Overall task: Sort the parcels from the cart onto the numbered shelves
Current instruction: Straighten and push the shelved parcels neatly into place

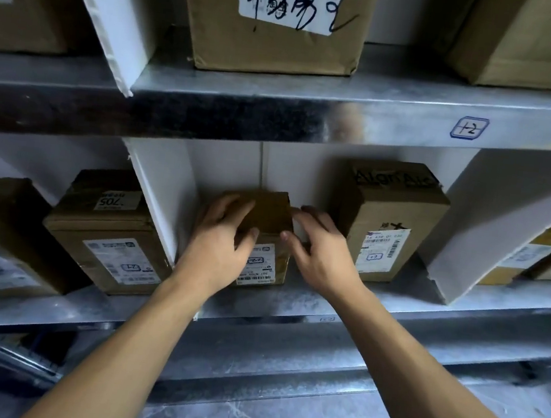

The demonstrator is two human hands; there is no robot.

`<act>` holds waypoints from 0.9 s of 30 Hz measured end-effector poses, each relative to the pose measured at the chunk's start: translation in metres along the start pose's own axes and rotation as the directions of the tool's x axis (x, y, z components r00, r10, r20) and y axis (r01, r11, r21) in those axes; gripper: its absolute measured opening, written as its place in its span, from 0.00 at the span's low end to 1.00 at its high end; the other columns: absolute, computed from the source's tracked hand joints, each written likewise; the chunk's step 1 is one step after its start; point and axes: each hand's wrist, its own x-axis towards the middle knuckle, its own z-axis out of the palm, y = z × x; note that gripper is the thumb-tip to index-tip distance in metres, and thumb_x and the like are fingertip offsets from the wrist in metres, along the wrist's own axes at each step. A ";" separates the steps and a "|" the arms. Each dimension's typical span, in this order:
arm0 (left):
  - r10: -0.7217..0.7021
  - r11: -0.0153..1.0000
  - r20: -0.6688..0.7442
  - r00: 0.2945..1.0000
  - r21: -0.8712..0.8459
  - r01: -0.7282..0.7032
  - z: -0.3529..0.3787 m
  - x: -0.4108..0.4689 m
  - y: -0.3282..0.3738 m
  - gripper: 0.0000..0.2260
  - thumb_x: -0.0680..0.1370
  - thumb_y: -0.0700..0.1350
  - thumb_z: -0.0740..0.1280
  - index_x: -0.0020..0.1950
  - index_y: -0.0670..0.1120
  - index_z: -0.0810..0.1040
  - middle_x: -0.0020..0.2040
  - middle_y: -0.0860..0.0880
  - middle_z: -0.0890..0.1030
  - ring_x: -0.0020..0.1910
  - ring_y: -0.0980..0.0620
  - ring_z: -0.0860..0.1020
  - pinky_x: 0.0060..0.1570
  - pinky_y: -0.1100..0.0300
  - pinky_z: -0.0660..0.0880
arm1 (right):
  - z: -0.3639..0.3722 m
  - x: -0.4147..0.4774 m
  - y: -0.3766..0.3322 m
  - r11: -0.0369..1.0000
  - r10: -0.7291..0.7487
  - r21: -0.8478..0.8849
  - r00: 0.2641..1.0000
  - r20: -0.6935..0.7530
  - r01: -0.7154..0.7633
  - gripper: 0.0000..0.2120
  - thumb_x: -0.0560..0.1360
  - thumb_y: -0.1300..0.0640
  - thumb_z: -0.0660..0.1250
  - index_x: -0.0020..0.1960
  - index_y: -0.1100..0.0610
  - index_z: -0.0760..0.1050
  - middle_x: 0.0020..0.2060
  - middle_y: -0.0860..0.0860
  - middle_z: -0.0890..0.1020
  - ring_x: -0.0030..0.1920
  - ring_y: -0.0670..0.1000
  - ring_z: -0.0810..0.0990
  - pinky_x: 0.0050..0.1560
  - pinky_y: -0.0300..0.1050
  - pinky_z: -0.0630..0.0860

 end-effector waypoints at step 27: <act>0.142 0.982 0.034 0.989 -0.128 -0.136 0.071 0.061 0.147 0.22 0.79 0.53 0.64 0.73 0.55 0.68 0.75 0.52 0.61 0.73 0.49 0.62 0.71 0.59 0.60 | -0.164 0.001 0.117 0.987 0.123 -0.087 0.979 -0.161 -0.138 0.22 0.80 0.52 0.67 0.73 0.53 0.71 0.72 0.58 0.71 0.69 0.59 0.73 0.67 0.45 0.71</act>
